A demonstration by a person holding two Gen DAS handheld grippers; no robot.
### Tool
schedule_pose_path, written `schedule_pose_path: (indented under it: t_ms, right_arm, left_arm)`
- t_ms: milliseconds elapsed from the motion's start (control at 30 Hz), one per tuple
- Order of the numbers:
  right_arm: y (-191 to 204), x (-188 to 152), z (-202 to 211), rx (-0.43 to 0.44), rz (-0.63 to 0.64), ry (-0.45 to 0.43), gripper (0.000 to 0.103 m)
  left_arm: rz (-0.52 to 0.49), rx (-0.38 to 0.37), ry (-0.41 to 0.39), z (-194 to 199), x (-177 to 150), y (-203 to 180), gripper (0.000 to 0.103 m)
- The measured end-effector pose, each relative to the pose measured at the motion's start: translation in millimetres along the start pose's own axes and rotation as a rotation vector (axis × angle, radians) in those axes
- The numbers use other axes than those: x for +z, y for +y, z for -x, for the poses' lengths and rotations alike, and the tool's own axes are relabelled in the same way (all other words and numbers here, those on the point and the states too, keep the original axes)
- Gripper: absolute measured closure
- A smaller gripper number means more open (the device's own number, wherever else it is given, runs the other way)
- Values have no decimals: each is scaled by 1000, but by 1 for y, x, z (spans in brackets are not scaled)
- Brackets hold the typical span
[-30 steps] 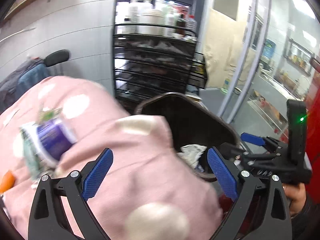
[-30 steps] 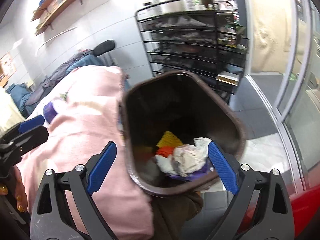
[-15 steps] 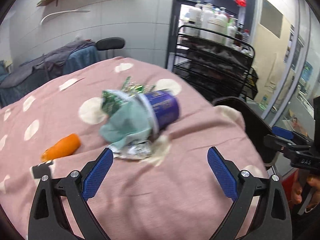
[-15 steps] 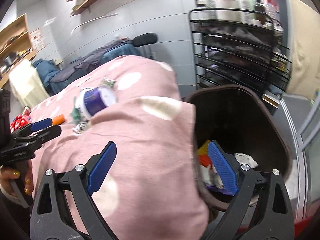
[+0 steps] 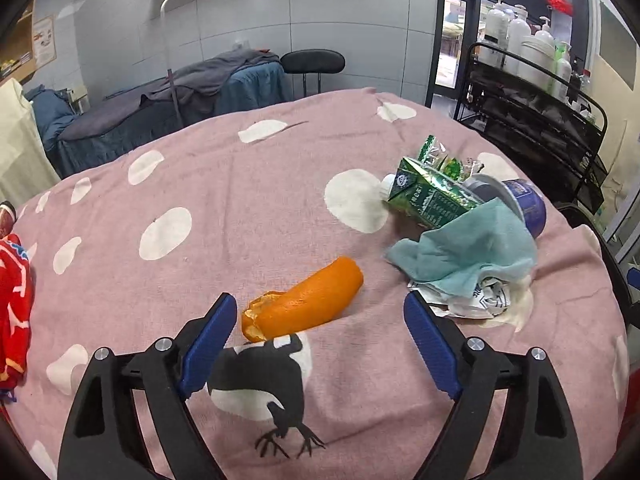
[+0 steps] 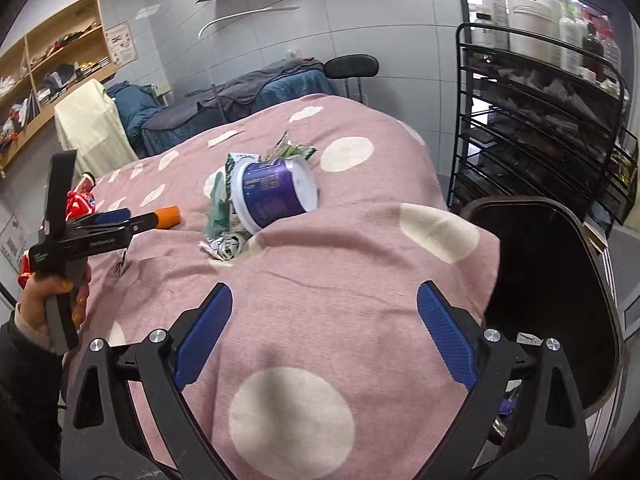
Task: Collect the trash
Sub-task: 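Grasp the orange peel with the left tool and lift it, then grasp the purple yogurt cup by its rim with the right tool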
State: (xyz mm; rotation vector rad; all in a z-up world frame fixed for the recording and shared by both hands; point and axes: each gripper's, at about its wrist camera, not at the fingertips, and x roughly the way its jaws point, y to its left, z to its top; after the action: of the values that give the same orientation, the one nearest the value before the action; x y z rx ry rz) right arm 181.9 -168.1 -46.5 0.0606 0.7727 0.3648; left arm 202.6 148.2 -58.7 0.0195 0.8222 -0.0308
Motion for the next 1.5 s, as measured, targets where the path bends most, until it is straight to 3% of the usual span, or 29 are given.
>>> schedule_pose_path:
  t_ms: [267, 467, 533, 633, 1000, 1500]
  right_arm:
    - [17, 13, -21, 30, 40, 47, 10]
    - [35, 31, -46, 35, 97, 89, 10]
    - [42, 38, -58, 32, 123, 113, 10]
    - [53, 48, -73, 23, 161, 130, 11]
    - [60, 79, -131, -57, 288, 217, 11]
    - [38, 93, -130, 23, 211, 189, 17]
  left_arm:
    - [-61, 10, 85, -24, 0, 4, 27]
    - [-45, 7, 72, -22, -2, 6, 46]
    - [-32, 11, 59, -21, 0, 10, 56]
    - [2, -3, 42, -17, 1, 16, 62]
    - [101, -25, -41, 4, -3, 27, 66]
    - [107, -65, -94, 24, -7, 20, 66]
